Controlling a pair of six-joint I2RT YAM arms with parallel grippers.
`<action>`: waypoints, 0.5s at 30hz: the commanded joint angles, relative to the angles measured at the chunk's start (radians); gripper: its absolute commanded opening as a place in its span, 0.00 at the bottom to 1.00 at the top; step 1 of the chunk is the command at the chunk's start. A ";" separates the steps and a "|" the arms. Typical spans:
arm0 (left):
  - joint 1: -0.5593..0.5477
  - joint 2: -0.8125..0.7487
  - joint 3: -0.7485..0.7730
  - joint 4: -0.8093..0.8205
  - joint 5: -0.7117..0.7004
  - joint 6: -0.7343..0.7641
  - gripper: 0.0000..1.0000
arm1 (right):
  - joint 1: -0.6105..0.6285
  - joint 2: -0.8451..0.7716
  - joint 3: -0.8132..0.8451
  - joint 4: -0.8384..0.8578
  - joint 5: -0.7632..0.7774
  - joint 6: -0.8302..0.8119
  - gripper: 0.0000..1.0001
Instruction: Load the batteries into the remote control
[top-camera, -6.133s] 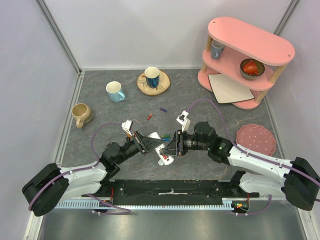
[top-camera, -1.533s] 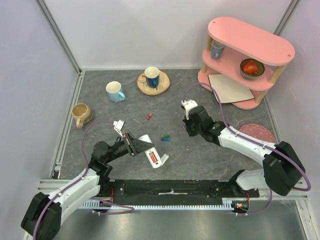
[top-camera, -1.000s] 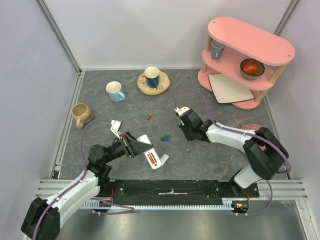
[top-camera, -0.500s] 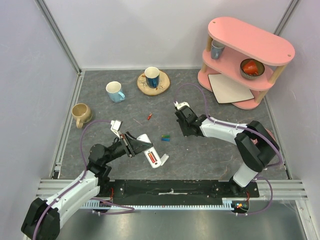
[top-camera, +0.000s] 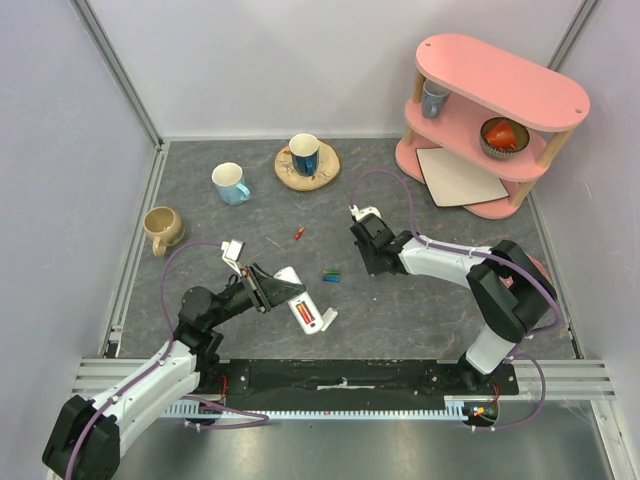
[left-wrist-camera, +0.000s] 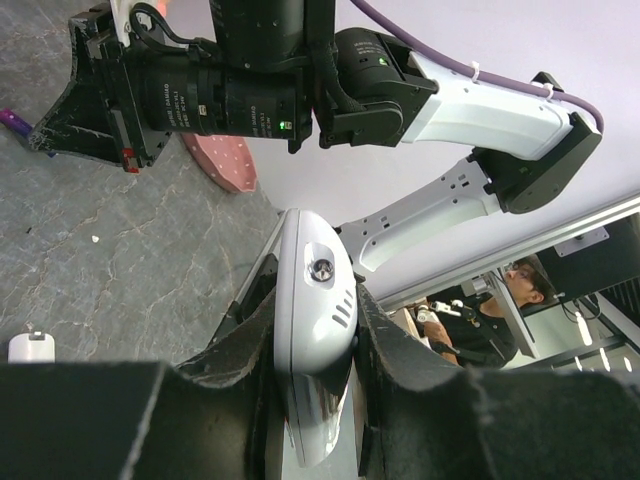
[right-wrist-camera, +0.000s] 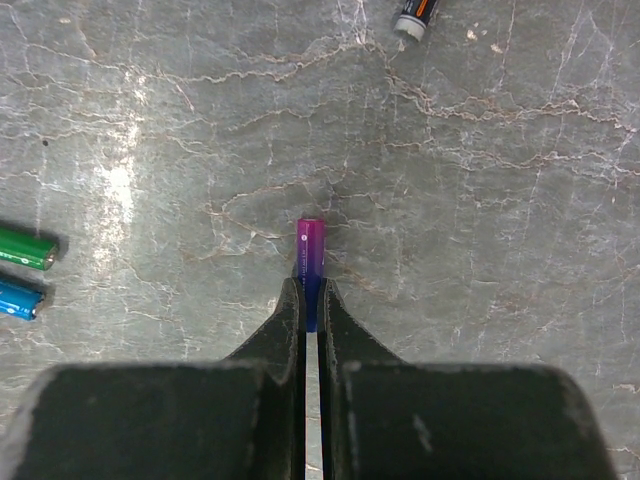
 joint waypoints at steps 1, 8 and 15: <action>0.006 -0.004 -0.064 0.016 -0.011 0.023 0.02 | -0.002 -0.010 -0.019 0.013 0.007 -0.024 0.00; 0.006 -0.010 -0.069 0.020 -0.011 0.028 0.02 | 0.016 -0.097 -0.051 0.065 -0.109 -0.280 0.00; 0.006 -0.011 -0.060 0.037 0.004 0.034 0.02 | 0.018 -0.192 -0.085 0.216 -0.189 -0.636 0.00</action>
